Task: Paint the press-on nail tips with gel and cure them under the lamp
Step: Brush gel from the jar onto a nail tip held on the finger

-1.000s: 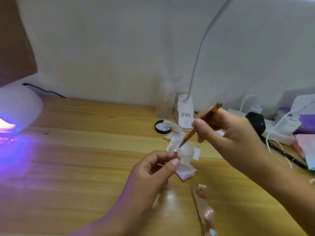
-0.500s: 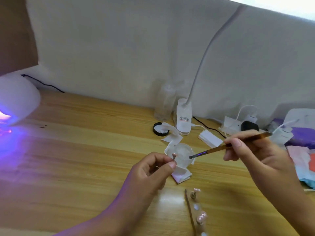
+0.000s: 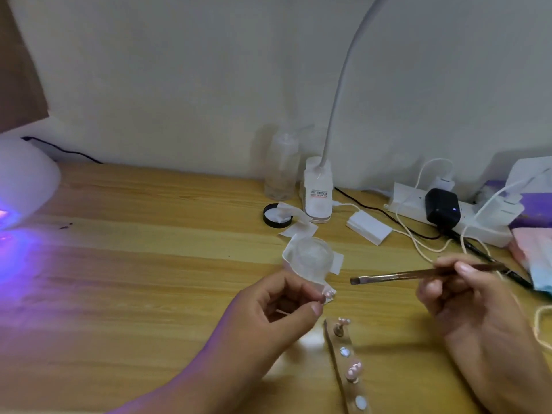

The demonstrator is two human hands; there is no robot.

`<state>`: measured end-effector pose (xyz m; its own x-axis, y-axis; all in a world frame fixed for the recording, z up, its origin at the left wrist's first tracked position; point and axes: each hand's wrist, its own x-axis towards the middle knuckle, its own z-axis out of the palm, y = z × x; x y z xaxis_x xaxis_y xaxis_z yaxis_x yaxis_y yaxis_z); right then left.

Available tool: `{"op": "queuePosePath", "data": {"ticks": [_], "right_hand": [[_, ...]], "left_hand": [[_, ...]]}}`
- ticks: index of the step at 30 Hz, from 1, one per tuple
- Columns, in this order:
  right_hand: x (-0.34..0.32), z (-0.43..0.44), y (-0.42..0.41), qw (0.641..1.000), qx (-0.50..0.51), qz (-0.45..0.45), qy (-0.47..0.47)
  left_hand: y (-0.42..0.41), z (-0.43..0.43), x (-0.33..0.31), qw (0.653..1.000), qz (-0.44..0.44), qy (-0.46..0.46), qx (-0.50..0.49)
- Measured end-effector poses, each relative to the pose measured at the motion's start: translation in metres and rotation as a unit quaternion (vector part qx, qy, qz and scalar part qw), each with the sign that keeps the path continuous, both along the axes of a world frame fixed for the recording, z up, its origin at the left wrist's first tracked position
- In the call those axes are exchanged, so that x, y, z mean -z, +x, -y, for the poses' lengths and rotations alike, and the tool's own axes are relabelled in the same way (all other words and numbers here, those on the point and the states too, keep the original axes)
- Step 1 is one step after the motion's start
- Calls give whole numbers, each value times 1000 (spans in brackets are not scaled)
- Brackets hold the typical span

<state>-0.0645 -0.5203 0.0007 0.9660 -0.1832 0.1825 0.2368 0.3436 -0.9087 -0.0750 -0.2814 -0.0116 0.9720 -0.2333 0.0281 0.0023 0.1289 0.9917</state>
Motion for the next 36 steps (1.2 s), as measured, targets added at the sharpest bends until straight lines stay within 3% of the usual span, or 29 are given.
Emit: {"op": "queuePosePath", "data": {"ticks": [12, 28, 36], "right_hand": [[7, -5, -5, 998, -40, -37, -37], [5, -6, -8, 992, 5, 39, -118], [4, -6, -6, 999, -12, 17, -33]], "left_hand": [[-4, 0, 0, 997, 24, 70, 23], [-5, -1, 0, 997, 28, 67, 35], [-5, 1, 1, 996, 37, 71, 26]]}}
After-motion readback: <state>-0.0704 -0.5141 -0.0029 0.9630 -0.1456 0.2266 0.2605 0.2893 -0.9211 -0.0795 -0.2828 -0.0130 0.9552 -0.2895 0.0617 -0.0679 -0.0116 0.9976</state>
